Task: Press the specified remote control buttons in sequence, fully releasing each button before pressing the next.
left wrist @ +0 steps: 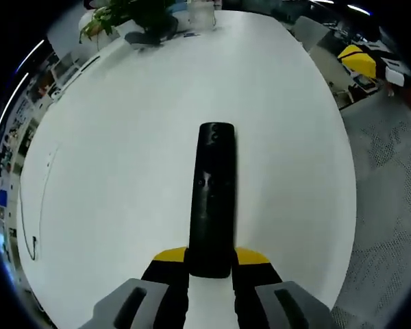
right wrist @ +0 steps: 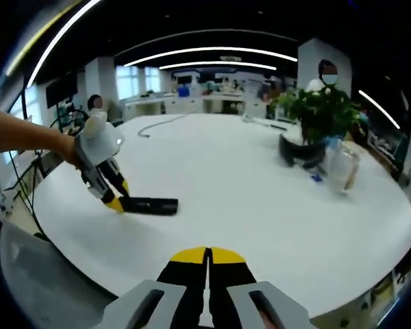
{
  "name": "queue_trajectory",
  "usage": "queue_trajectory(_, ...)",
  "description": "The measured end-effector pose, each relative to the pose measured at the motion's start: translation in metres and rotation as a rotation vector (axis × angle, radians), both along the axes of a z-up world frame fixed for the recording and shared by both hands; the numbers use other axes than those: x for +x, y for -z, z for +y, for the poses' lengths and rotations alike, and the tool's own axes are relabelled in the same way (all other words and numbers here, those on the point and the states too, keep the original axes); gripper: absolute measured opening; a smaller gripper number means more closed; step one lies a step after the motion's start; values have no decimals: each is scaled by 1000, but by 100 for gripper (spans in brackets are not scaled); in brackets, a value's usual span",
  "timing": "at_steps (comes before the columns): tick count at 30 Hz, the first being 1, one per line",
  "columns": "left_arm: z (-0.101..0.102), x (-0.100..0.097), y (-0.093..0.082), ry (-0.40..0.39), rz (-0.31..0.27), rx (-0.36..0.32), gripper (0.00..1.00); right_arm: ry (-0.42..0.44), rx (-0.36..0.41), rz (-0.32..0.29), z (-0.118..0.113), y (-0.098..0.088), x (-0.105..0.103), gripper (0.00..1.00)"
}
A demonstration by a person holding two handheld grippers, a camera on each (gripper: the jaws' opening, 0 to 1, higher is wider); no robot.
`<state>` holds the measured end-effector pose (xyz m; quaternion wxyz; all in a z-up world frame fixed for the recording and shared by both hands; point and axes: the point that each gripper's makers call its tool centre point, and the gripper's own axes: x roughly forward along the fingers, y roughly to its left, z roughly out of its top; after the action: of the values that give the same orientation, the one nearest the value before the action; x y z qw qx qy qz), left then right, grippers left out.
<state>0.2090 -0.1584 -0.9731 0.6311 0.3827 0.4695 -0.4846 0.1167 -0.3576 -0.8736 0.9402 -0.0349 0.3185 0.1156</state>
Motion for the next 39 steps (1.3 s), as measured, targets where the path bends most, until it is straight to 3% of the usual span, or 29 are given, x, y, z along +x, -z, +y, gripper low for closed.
queue_trajectory(9, -4, -25, 0, 2, -1, 1, 23, -7, -5, -7, 0, -1, 0, 0)
queue_trajectory(13, -6, -33, 1, 21, 0, 13, 23, 20, -12, 36, -8, 7, -2, 0)
queue_trajectory(21, -10, -48, 1, 50, 9, 41, 23, -6, -17, 25, -4, 5, -3, 0)
queue_trajectory(30, -14, -73, 0, 49, 11, 33, 23, -108, -14, 94, 16, 16, -10, 0)
queue_trajectory(39, -20, -92, 1, 20, 15, 47, 23, -165, 64, 150, 24, 21, -16, 0)
